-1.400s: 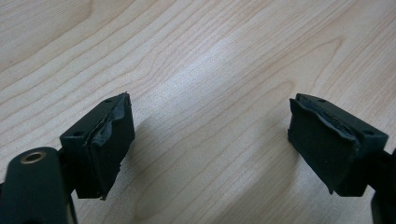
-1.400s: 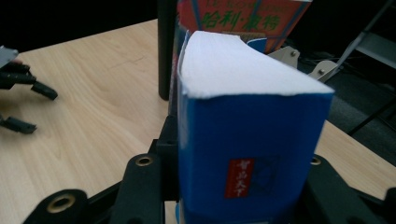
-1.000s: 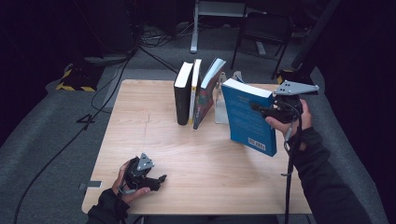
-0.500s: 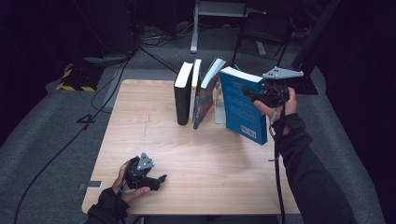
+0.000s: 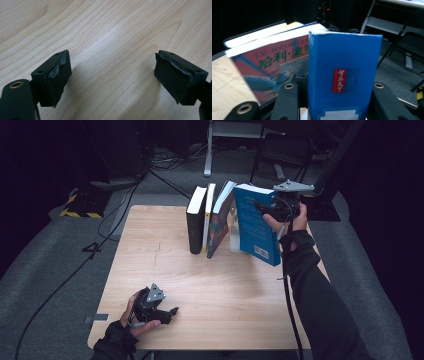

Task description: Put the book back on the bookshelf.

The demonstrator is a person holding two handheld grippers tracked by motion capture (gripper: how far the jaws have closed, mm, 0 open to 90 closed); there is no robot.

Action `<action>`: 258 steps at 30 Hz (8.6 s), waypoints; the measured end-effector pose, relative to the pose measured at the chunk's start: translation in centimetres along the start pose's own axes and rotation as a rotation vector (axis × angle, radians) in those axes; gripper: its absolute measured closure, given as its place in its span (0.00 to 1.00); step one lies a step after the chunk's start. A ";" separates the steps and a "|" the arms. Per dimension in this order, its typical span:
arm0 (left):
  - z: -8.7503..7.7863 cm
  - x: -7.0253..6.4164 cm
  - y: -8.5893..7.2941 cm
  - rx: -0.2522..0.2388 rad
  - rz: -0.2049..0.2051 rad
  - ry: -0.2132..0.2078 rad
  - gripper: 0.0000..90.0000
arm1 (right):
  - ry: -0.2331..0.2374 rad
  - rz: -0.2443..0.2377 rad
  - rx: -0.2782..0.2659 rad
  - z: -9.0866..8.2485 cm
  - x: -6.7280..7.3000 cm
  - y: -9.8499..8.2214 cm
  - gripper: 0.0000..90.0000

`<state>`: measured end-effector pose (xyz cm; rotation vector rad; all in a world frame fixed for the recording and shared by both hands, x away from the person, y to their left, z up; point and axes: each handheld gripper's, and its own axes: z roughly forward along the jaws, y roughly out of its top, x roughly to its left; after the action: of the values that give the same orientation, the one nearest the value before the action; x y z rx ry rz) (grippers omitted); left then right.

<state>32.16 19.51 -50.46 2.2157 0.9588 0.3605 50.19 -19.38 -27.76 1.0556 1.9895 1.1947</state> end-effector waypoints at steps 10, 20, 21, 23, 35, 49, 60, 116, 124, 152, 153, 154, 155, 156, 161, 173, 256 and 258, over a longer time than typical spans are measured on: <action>0.0 0.1 0.0 0.001 0.008 -0.002 0.16 | -0.032 0.035 -0.017 3.1 0.0 -0.6 0.67; 0.0 0.1 0.1 0.001 0.011 -0.006 0.16 | -0.028 0.055 -0.055 3.4 -0.4 -2.3 0.67; 0.0 0.1 0.1 0.001 0.011 -0.006 0.16 | -0.024 0.047 -0.057 3.3 -0.3 -2.4 0.67; 0.0 0.1 0.1 0.000 0.011 -0.005 0.16 | -0.025 0.038 -0.058 3.0 -0.2 -2.7 0.67; 0.1 0.0 0.1 0.000 0.012 -0.004 0.16 | 0.036 -0.008 -0.016 -0.2 0.3 -5.3 0.66; 0.2 -0.1 0.1 -0.001 0.004 -0.004 0.16 | 0.047 -0.059 0.061 -3.6 1.1 -7.8 0.66; 0.2 -0.1 0.2 -0.002 0.005 -0.005 0.16 | 0.086 -0.089 0.117 -4.1 1.2 -7.6 0.63; 0.2 -0.1 0.2 0.000 0.036 -0.034 0.16 | -0.087 0.017 0.184 4.8 -0.5 2.3 0.66; 0.2 -0.1 0.2 0.000 0.036 -0.036 0.16 | -0.089 0.017 0.164 4.0 -0.2 2.3 0.66; 0.4 -0.1 0.4 0.001 0.055 -0.054 0.16 | -0.159 0.034 0.120 6.0 0.8 2.6 0.66; 0.4 -0.1 0.4 0.001 0.055 -0.054 0.16 | -0.161 0.033 0.119 6.1 0.7 2.3 0.66; 0.4 -0.1 0.4 0.001 0.054 -0.054 0.16 | -0.163 0.040 0.123 6.3 0.6 1.8 0.66; 0.4 -0.1 0.4 0.001 0.054 -0.054 0.16 | -0.164 0.050 0.125 6.5 0.5 1.2 0.66; 0.4 -0.1 0.4 0.002 0.054 -0.053 0.16 | -0.162 0.055 0.123 6.6 0.3 0.9 0.66; 0.4 -0.2 0.5 0.002 0.057 -0.052 0.16 | -0.140 0.057 0.091 6.3 0.3 0.1 0.66; 0.4 -0.2 0.5 0.002 0.059 -0.049 0.16 | -0.103 0.066 0.082 5.2 -0.2 -1.5 0.64; 0.5 -0.2 0.5 -0.001 0.050 -0.049 0.16 | 0.017 0.088 0.139 5.5 1.8 -13.6 0.63; 0.5 -0.2 0.5 -0.001 0.050 -0.049 0.16 | 0.019 0.085 0.144 5.5 1.8 -13.6 0.63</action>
<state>32.48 18.87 -50.48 2.2405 0.8778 0.3281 49.17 -19.33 -42.46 1.2148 2.0901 1.1220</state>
